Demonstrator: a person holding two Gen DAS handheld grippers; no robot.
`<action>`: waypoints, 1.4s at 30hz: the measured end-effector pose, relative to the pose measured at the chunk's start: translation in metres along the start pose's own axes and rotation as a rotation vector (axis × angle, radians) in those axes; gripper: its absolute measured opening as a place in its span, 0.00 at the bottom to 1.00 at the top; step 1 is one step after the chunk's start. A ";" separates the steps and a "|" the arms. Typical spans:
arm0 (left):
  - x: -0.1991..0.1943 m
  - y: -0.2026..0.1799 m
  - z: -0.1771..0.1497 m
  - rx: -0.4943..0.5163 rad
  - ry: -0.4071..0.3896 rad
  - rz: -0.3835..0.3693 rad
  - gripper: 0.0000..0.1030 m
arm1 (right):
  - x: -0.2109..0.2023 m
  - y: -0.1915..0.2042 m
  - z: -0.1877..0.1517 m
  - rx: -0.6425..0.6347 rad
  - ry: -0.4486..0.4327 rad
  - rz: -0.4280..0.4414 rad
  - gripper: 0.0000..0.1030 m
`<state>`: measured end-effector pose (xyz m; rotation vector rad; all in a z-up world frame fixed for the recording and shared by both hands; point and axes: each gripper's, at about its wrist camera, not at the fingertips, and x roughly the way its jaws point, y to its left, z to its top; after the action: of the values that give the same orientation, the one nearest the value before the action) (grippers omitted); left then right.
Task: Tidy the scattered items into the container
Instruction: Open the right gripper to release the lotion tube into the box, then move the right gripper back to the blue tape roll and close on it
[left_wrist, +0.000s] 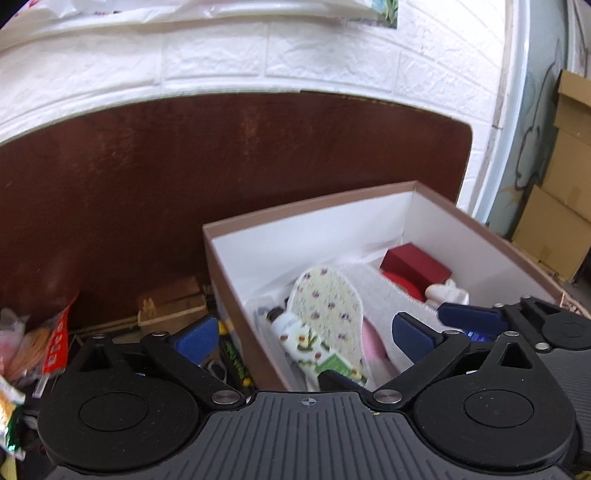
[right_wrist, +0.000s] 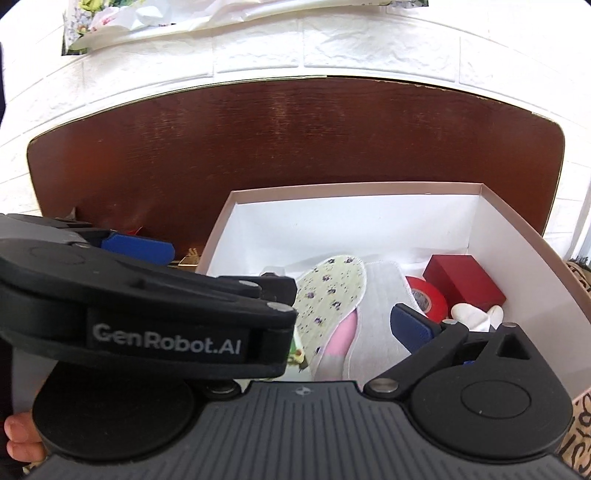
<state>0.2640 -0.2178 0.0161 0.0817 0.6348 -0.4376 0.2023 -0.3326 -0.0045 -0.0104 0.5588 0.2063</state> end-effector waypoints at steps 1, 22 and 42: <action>-0.002 0.000 -0.002 0.003 -0.003 0.009 1.00 | 0.003 0.002 0.004 -0.002 0.001 -0.004 1.00; -0.068 -0.014 -0.022 -0.013 -0.031 0.040 1.00 | -0.030 0.027 0.004 0.031 0.001 -0.017 1.00; -0.162 0.043 -0.143 -0.242 -0.073 0.197 1.00 | -0.072 0.139 -0.068 -0.188 -0.031 0.119 1.00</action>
<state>0.0867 -0.0894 -0.0063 -0.1014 0.5968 -0.1705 0.0796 -0.2150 -0.0178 -0.1566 0.5083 0.3738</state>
